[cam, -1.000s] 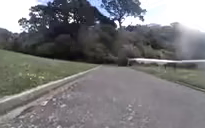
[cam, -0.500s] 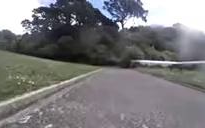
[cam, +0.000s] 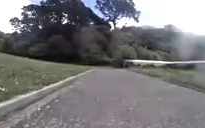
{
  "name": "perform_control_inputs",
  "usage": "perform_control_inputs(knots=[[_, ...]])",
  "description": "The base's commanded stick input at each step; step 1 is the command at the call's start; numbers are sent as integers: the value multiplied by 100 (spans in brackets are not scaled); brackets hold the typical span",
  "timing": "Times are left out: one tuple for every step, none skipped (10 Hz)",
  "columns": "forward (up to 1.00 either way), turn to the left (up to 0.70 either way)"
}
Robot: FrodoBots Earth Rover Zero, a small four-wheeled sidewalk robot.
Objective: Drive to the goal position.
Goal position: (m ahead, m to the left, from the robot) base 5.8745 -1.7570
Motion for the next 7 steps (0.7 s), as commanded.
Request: perform_control_inputs(knots=[[100,0],[100,0],[100,0],[100,0],[100,0],[100,0],[100,0]])
